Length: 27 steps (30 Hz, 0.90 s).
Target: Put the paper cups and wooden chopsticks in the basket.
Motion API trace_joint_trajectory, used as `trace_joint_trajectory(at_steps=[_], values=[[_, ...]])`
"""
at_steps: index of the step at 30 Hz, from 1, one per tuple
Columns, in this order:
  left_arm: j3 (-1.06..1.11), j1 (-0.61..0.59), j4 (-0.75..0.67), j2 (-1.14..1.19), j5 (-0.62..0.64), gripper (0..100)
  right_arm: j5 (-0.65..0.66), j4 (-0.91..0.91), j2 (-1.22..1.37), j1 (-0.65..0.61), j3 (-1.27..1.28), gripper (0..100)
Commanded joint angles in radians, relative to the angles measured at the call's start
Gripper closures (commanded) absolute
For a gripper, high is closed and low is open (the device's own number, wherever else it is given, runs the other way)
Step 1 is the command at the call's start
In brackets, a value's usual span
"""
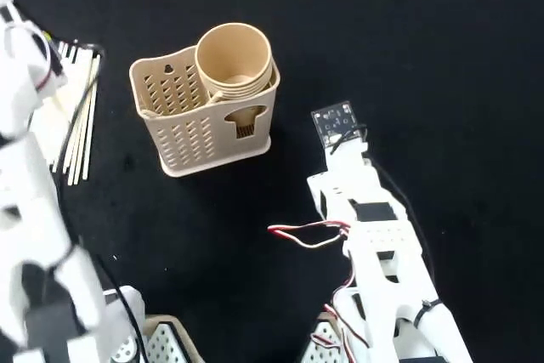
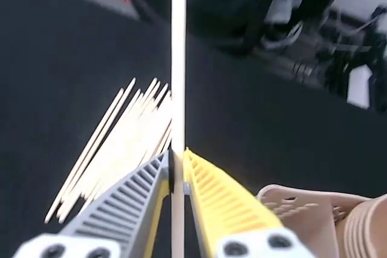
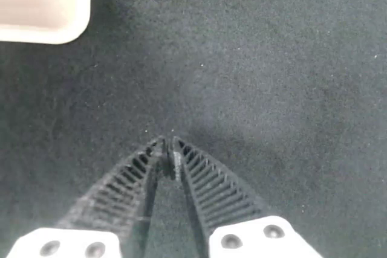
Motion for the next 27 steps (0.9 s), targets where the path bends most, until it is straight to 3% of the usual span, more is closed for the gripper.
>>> trace_joint_trajectory(at_steps=[1,8,11,16,22,27], values=[[0.369,0.053,-0.339,-0.324,0.0,97,0.003,-0.018,-0.03,-0.023,-0.008,98.4],[0.915,0.242,-1.036,-0.703,-0.008,97,0.003,-0.018,-0.03,-0.035,-0.007,98.4],[1.084,0.298,-1.238,-0.738,-0.008,97,0.003,-0.018,-0.03,-0.035,-0.007,98.4],[1.254,0.371,-1.349,-0.703,-0.006,97,0.003,-0.018,-0.03,-0.034,-0.008,98.4],[1.305,0.374,-1.504,-0.523,0.0,97,0.003,-0.018,-0.03,-0.035,-0.01,98.4],[1.308,0.381,-1.524,-0.367,0.002,97,0.003,-0.018,-0.03,-0.035,-0.01,98.4]])
